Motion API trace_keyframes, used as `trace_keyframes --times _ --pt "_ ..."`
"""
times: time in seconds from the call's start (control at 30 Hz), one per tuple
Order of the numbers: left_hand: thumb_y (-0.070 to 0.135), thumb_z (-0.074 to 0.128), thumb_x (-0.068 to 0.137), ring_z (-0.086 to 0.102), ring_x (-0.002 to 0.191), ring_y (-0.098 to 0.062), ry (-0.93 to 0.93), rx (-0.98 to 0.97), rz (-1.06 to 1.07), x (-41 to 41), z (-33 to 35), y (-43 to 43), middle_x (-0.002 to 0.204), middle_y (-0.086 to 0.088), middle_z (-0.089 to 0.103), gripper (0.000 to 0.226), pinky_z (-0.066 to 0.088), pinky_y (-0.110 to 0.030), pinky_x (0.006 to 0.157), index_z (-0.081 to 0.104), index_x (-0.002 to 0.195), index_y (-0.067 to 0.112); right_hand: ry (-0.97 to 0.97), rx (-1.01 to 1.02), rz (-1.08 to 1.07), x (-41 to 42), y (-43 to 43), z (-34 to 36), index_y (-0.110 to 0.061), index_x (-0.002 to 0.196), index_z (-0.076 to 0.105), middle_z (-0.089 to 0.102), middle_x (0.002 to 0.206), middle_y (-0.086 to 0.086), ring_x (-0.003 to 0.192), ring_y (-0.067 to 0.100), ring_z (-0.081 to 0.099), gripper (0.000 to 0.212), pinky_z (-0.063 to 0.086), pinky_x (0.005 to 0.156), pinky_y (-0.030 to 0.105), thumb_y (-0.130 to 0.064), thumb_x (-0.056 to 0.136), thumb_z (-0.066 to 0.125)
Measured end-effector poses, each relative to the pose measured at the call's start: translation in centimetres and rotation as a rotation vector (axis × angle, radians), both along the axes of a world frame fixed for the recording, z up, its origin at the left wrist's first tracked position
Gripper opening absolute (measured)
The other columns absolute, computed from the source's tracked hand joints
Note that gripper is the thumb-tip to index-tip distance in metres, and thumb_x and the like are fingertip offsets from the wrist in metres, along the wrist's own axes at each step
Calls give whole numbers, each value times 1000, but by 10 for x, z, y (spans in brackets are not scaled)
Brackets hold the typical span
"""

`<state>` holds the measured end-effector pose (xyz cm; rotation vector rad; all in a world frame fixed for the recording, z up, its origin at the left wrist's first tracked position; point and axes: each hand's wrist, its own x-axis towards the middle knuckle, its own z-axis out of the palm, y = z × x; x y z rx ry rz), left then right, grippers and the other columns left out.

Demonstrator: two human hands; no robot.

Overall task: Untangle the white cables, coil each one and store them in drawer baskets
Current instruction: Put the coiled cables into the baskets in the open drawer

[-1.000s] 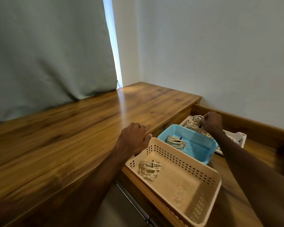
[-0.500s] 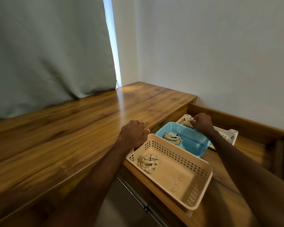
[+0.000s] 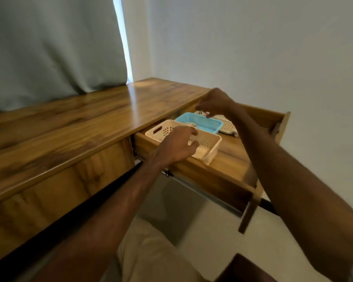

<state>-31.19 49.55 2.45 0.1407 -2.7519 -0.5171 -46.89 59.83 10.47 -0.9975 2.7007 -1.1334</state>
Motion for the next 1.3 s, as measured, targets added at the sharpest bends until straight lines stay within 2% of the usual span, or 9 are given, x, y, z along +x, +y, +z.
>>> trace_keyframes --times 0.07,0.23,0.3,0.4,0.57,0.73,0.9,1.07,1.3 --pt "42 65 96 51 132 -17 28 84 -99 27 -6 42 144 1 58 47 45 -35 105 59 140 26 59 -155 4 43 24 4 -4 98 79 74 81 3 74 16 72 19 64 77 37 -20 87 77" --pt "49 70 93 60 124 -15 -42 159 -290 76 -27 133 143 -1 58 56 53 -40 100 51 141 28 301 -563 -182 138 90 -23 -16 89 81 75 79 -9 69 -1 67 14 45 62 8 -27 89 72" --pt "41 76 90 69 104 -11 -44 173 -343 86 -39 155 124 -2 69 51 59 -38 93 56 133 22 327 -686 -309 157 116 -44 -19 86 81 75 79 -11 72 0 68 15 49 65 11 -32 87 74" --pt "30 79 88 66 105 -15 -16 12 -306 92 -53 180 120 -5 68 49 51 -26 93 60 130 15 287 -843 -562 164 149 -85 -21 89 78 75 91 -10 88 6 68 15 56 84 29 -35 86 73" --pt "29 81 84 60 108 -14 162 -76 -234 85 -70 197 122 -1 62 44 55 -34 96 61 121 18 -76 -788 -754 164 179 -129 -15 133 56 59 135 5 127 23 52 38 46 107 38 -27 97 63" --pt "28 82 82 55 117 -15 224 -101 -145 70 -77 198 126 1 60 45 50 -36 102 59 120 21 -432 -828 -699 157 170 -160 -5 120 59 64 107 10 85 17 60 31 46 64 27 -28 106 43" --pt "43 83 71 43 130 -17 200 -203 -38 59 -80 183 135 2 54 65 38 -36 110 56 127 25 -370 -714 -758 158 156 -164 -15 100 54 54 89 -1 71 8 50 18 40 62 27 -20 108 39" --pt "55 76 73 37 134 -16 251 -192 -9 56 -78 155 139 3 48 69 31 -33 110 51 131 27 -340 -656 -756 146 141 -167 -10 106 64 67 100 7 88 19 65 25 47 66 27 -21 107 42" --pt "69 67 74 27 145 -19 196 -205 122 53 -69 90 154 0 37 86 33 -41 119 41 144 25 -305 -594 -577 123 94 -169 -14 95 73 70 88 1 85 16 68 22 57 75 34 -11 101 52"
